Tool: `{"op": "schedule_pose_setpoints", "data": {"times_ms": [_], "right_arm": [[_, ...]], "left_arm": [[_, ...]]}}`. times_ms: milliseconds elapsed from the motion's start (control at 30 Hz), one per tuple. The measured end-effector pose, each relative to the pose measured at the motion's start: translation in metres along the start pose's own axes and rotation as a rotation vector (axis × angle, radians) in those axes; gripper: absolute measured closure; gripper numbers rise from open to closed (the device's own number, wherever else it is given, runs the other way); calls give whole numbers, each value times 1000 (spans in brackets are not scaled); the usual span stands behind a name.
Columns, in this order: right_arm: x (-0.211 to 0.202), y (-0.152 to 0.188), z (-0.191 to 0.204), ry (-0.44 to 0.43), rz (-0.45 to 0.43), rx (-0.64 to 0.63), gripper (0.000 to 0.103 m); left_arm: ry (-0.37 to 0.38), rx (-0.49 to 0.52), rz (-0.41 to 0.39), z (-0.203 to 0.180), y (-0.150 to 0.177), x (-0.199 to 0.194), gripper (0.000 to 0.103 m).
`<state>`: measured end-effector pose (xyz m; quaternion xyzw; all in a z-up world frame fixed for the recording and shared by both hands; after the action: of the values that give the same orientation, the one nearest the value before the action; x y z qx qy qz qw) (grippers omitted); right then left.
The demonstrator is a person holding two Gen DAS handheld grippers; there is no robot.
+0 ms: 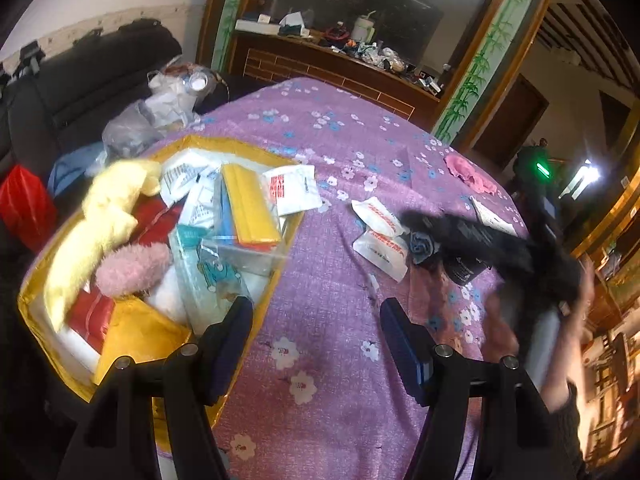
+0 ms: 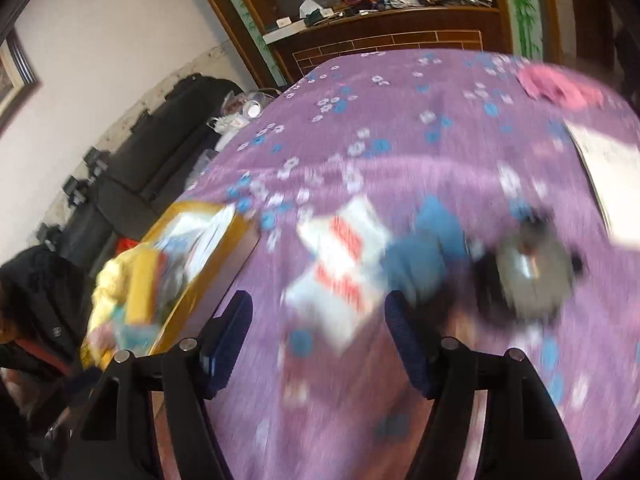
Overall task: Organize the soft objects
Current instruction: 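Move the right tool to the white red-lettered packet and grasp it, then lift the white red-lettered packet with the right tool toward the foam box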
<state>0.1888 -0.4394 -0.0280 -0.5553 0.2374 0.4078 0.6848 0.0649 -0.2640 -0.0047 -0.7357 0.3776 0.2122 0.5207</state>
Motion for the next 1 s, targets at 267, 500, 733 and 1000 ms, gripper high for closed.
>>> {"op": "schedule_pose_setpoints", "data": {"times_ms": [267,500,733,1000], "right_arm": [[75,-30,-6,171,86,-161,34],[84,-15,-4,230,83,-233,46],[65,-13,9,173,39,-219,62],[-13,-18,-6,55,-100,-129,61]], "left_arm": [[19,17,23,0,7,1,34],[33,32,47,-2,15,8,34],[21,27,55,0,17,5,34],[44,71,94,-27,10,19,34]]}}
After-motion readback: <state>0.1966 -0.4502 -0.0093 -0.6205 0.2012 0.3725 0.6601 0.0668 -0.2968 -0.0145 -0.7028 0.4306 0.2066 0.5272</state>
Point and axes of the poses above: each gripper's, at about its wrist camera, not at the fingertips, and x roughly the way its jaws point, z to its left, y to its underside, the point moved 7 cm from there along x, roughly the way its jaws point, and after that the axes turned 3 degrees about y, right-handed, at the moved point
